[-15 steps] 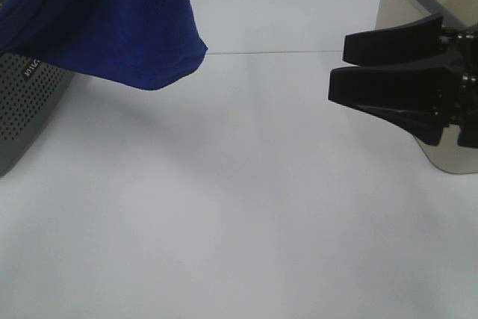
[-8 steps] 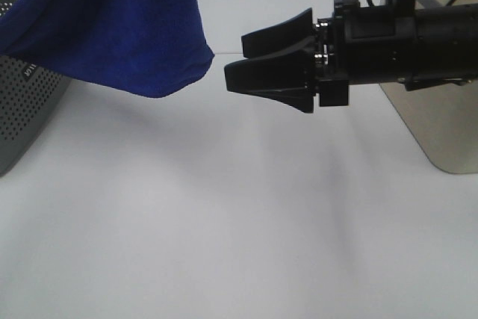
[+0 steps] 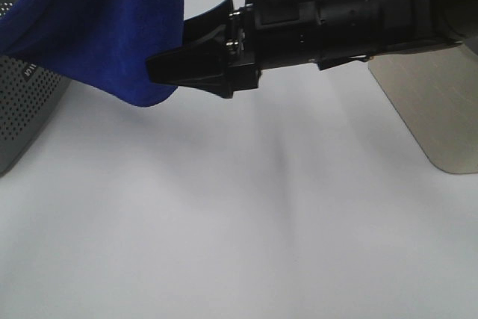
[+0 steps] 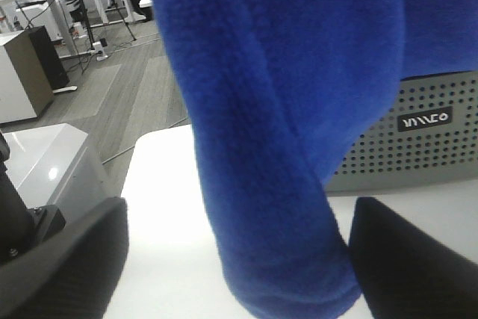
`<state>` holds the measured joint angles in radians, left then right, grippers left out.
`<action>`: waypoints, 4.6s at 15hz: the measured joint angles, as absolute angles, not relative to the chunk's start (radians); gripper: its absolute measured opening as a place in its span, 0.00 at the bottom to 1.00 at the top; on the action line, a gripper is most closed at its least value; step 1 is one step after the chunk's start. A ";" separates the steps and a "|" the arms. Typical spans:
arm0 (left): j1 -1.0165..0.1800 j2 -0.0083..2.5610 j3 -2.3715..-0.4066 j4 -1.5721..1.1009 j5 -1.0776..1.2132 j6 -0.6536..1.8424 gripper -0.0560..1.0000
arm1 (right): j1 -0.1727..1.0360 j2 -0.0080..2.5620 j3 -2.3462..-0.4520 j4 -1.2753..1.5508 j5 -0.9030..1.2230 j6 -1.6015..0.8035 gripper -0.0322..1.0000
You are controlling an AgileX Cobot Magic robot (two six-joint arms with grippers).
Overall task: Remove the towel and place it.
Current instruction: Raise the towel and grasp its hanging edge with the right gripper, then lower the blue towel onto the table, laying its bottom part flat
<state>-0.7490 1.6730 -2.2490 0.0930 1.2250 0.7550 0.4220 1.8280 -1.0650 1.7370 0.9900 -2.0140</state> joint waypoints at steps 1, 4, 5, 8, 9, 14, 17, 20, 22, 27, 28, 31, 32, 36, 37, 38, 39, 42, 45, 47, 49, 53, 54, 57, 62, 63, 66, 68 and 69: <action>-0.749 1.673 -2.249 0.093 1.225 0.755 0.05 | 0.445 1.839 -1.081 1.737 0.975 -2.014 0.80; -0.749 1.673 -2.249 0.094 1.226 0.755 0.05 | 0.451 1.842 -1.084 1.737 0.942 -2.014 0.80; -0.749 1.673 -2.249 0.094 1.227 0.755 0.05 | 0.451 1.842 -1.084 1.737 0.904 -2.018 0.80; -0.749 1.673 -2.249 0.094 1.227 0.755 0.05 | 0.451 1.842 -1.084 1.737 0.854 -2.039 0.79; -0.749 1.673 -2.249 0.094 1.227 0.755 0.05 | 0.451 1.842 -1.084 1.737 0.862 -2.046 0.79; -0.749 1.673 -2.249 0.094 1.227 0.755 0.05 | 0.451 1.848 -1.084 1.737 0.874 -2.059 0.60; -0.749 1.673 -2.249 0.094 1.227 0.755 0.05 | 0.451 1.862 -1.084 1.737 0.874 -2.034 0.23; -0.749 1.673 -2.249 0.094 1.227 0.755 0.05 | 0.451 1.862 -1.084 1.737 0.911 -1.970 0.05; -0.749 1.673 -2.249 0.094 1.227 0.755 0.05 | 0.451 1.862 -1.084 1.737 0.950 -1.914 0.05; -0.749 1.673 -2.249 0.094 1.227 0.741 0.05 | 0.451 1.857 -1.084 1.673 0.932 -1.584 0.05; -0.749 1.673 -2.249 0.094 1.228 0.731 0.05 | 0.447 1.844 -1.084 1.629 0.913 -1.525 0.05; -0.749 1.673 -2.249 0.093 1.232 0.674 0.05 | 0.375 1.727 -1.084 1.412 0.862 -1.242 0.05; -0.749 1.673 -2.249 0.093 1.232 0.643 0.05 | 0.342 1.691 -1.084 1.354 0.860 -1.165 0.05; -0.749 1.673 -2.249 0.093 1.232 0.547 0.05 | 0.278 1.571 -1.140 1.139 0.839 -0.960 0.05; -0.749 1.673 -2.249 0.090 1.227 0.531 0.05 | 0.278 1.543 -1.179 1.059 0.830 -0.903 0.05; -0.749 1.673 -2.249 0.084 1.203 0.525 0.05 | 0.278 1.521 -1.225 0.963 0.823 -0.839 0.05; -0.749 1.673 -2.249 0.076 1.177 0.523 0.05 | 0.278 1.508 -1.290 0.850 0.824 -0.755 0.05; -0.749 1.673 -2.249 0.063 1.106 0.522 0.05 | 0.278 1.505 -1.478 0.523 0.839 -0.508 0.05; -0.749 1.680 -2.249 0.057 1.003 0.520 0.05 | 0.278 1.505 -1.606 0.299 0.854 -0.355 0.05; -0.749 1.712 -2.249 0.060 0.951 0.394 0.05 | 0.278 1.505 -1.714 0.113 0.855 -0.249 0.05; -0.749 1.740 -2.249 0.089 0.877 0.362 0.05 | 0.278 1.503 -1.741 0.027 0.856 -0.208 0.05; -0.731 1.765 -2.249 0.216 0.769 0.358 0.05 | 0.278 1.500 -1.745 -0.072 0.844 -0.187 0.05; -0.710 1.772 -2.249 0.229 0.735 0.356 0.05 | 0.278 1.500 -1.745 -0.094 0.813 -0.178 0.05; -0.643 1.803 -2.249 0.236 0.651 0.355 0.05 | 0.278 1.500 -1.745 -0.128 0.671 -0.129 0.05; -0.527 1.861 -2.249 0.236 0.420 0.355 0.05 | 0.278 1.544 -1.747 -0.136 0.341 -0.102 0.05; -0.507 1.878 -2.249 0.236 0.374 0.355 0.05 | 0.278 1.570 -1.747 -0.136 0.300 -0.102 0.05; -0.451 1.928 -2.249 0.236 0.237 0.351 0.05 | 0.278 1.642 -1.752 -0.136 0.206 -0.102 0.05; -0.410 1.965 -2.249 0.235 0.112 0.348 0.05 | 0.278 1.717 -1.832 -0.136 0.173 -0.102 0.05; -0.389 1.987 -2.249 0.235 0.058 0.348 0.05 | 0.278 1.762 -1.899 -0.136 0.171 -0.102 0.05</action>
<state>-0.3890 1.9870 -2.2490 0.2350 0.0580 0.3480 0.2780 1.7620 -1.8990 -0.1360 0.1710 -0.1020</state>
